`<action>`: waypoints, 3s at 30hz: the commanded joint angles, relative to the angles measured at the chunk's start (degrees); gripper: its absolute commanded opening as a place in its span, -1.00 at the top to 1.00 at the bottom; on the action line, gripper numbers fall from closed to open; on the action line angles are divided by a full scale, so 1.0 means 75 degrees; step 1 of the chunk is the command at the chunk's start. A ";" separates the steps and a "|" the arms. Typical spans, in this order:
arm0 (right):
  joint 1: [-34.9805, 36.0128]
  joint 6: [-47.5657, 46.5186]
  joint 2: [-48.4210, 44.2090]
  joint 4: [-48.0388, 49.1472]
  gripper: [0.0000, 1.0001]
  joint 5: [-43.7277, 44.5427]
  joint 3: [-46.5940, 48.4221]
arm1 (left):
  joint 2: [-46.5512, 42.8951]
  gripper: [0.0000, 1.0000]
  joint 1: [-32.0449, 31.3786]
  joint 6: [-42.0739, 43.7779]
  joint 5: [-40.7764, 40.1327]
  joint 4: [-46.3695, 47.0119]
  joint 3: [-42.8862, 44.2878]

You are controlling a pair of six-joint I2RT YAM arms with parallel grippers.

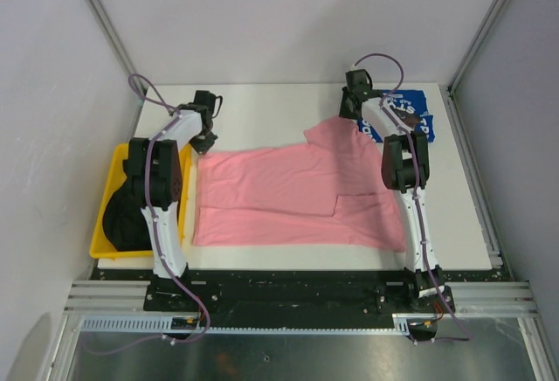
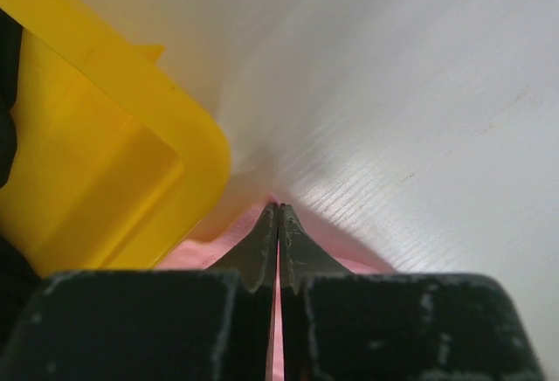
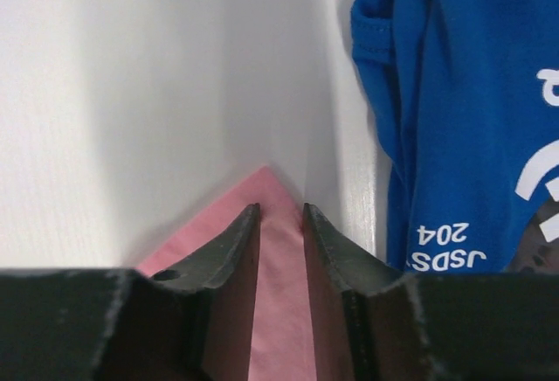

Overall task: Fold and stack the t-shirts
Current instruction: Grap the side of the flattened tshirt furthest away from the robot with both arms, then fold the other side of the tshirt into a rectangle

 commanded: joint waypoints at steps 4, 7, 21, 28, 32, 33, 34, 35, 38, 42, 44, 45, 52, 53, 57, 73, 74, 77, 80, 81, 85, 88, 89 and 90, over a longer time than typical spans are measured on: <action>0.0062 -0.0034 0.0118 -0.0604 0.65 0.0428 0.0145 | -0.0311 1.00 -0.0043 0.0049 -0.0059 0.0190 0.0293; 0.0097 -0.0041 -0.0004 -0.0594 0.86 0.0539 0.0110 | -0.0314 1.00 -0.0043 0.0065 -0.0038 0.0198 0.0300; 0.0044 0.0070 -0.1193 -0.0202 1.00 0.0614 -0.0269 | -0.0374 1.00 0.0003 0.0265 0.0014 0.0246 0.0416; -0.0015 0.0127 -0.1960 0.0001 1.00 0.0551 -0.0852 | -0.0495 1.00 0.0031 0.0344 0.0064 0.0277 0.0417; -0.0026 0.0200 -0.2405 0.0016 1.00 0.0516 -0.1290 | -0.0624 1.00 0.0049 0.0383 0.0098 0.0300 0.0326; -0.0030 0.0232 -0.2569 0.0061 1.00 0.0473 -0.1489 | -0.0674 1.00 0.0060 0.0392 0.0103 0.0304 0.0286; -0.0026 0.0272 -0.2739 0.0143 1.00 0.0440 -0.1705 | -0.0723 1.00 0.0077 0.0396 0.0100 0.0312 0.0243; -0.0024 0.0309 -0.2918 0.0213 1.00 0.0412 -0.1943 | -0.0771 1.00 0.0085 0.0405 0.0104 0.0322 0.0192; -0.0032 0.0418 -0.3435 0.0390 1.00 0.0352 -0.2648 | -0.0935 1.00 0.0128 0.0453 0.0131 0.0339 0.0033; -0.0024 0.0590 -0.4144 0.0555 1.00 0.0356 -0.3605 | -0.1186 1.00 0.0174 0.0545 0.0216 0.0425 -0.0252; -0.0025 0.0706 -0.4525 0.0641 1.00 0.0330 -0.4107 | -0.1335 1.00 0.0205 0.0607 0.0270 0.0475 -0.0400; -0.0024 0.0755 -0.4736 0.0702 1.00 0.0316 -0.4368 | -0.1399 1.00 0.0214 0.0639 0.0306 0.0515 -0.0470; 0.0006 0.1238 -0.6011 0.0582 1.00 0.0359 -0.5815 | -0.1758 1.00 0.0279 0.0913 0.0617 0.0667 -0.0951; 0.0010 0.1284 -0.6183 0.0544 1.00 0.0360 -0.6019 | -0.1827 1.00 0.0292 0.0944 0.0667 0.0699 -0.1061; 0.0019 0.1477 -0.6911 0.0308 1.00 0.0425 -0.6818 | -0.2178 1.00 0.0340 0.1036 0.0867 0.0876 -0.1535; 0.0117 0.2150 -1.0148 -0.0225 1.00 0.0164 -1.0027 | -0.3696 1.00 0.0363 0.1230 0.1257 0.1378 -0.3538; 0.0118 0.2174 -1.0278 -0.0258 1.00 0.0169 -1.0182 | -0.3792 1.00 0.0357 0.1226 0.1286 0.1406 -0.3667; 0.0123 0.2217 -1.0680 -0.0387 1.00 0.0178 -1.0501 | -0.3994 1.00 0.0357 0.1187 0.1376 0.1499 -0.4069; 0.0130 0.2237 -1.0936 -0.0557 1.00 0.0248 -1.0631 | -0.4130 1.00 0.0354 0.1132 0.1473 0.1588 -0.4360; 0.0130 0.2247 -1.0989 -0.0606 1.00 0.0275 -1.0648 | -0.4162 1.00 0.0359 0.1112 0.1499 0.1604 -0.4424; 0.0084 0.2261 -1.1212 -0.0689 1.00 0.0288 -1.0659 | -0.4379 1.00 0.0365 0.1068 0.1486 0.1616 -0.4603; -0.0015 0.2247 -1.1366 -0.0712 1.00 0.0215 -1.0650 | -0.4558 1.00 0.0386 0.1013 0.1437 0.1607 -0.4712; -0.0042 0.2246 -1.1409 -0.0742 1.00 0.0188 -1.0640 | -0.4622 1.00 0.0398 0.0982 0.1411 0.1602 -0.4764; -0.0061 0.2251 -1.1454 -0.0786 1.00 0.0157 -1.0635 | -0.4677 1.00 0.0422 0.0961 0.1392 0.1606 -0.4808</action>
